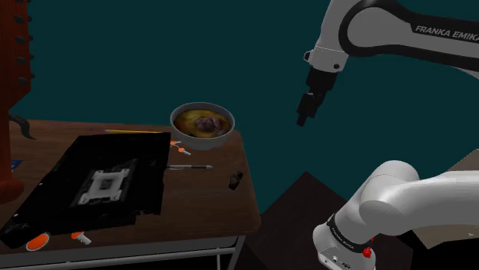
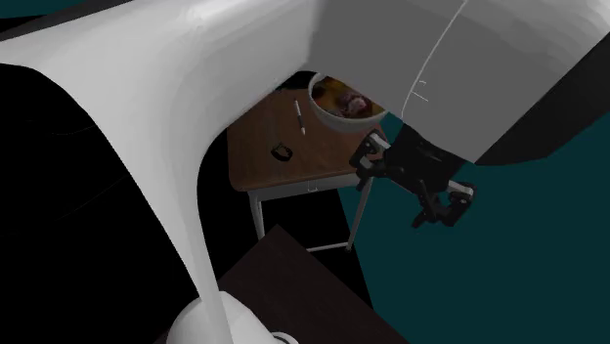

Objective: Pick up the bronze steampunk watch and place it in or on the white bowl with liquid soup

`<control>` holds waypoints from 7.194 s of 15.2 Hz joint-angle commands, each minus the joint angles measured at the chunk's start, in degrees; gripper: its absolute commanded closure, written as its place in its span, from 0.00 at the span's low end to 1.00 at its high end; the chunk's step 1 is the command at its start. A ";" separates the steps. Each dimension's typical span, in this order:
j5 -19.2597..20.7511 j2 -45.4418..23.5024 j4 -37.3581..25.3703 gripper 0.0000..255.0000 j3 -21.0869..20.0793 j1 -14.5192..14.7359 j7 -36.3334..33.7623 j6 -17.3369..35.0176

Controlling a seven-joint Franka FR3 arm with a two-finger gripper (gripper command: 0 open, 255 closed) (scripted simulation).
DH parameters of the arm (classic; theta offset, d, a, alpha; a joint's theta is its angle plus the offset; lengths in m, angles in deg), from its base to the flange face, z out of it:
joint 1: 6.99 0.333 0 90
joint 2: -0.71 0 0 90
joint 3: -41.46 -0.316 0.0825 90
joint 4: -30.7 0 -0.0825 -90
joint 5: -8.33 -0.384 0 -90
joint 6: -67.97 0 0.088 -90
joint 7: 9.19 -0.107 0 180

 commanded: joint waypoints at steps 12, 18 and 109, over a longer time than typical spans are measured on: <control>-8.30 -3.85 2.63 0.00 -16.26 5.32 -16.90 9.87; -10.30 -10.84 0.04 0.00 -25.53 6.70 -26.40 15.98; 6.23 -46.93 -39.14 1.00 -28.01 -0.43 -30.48 10.76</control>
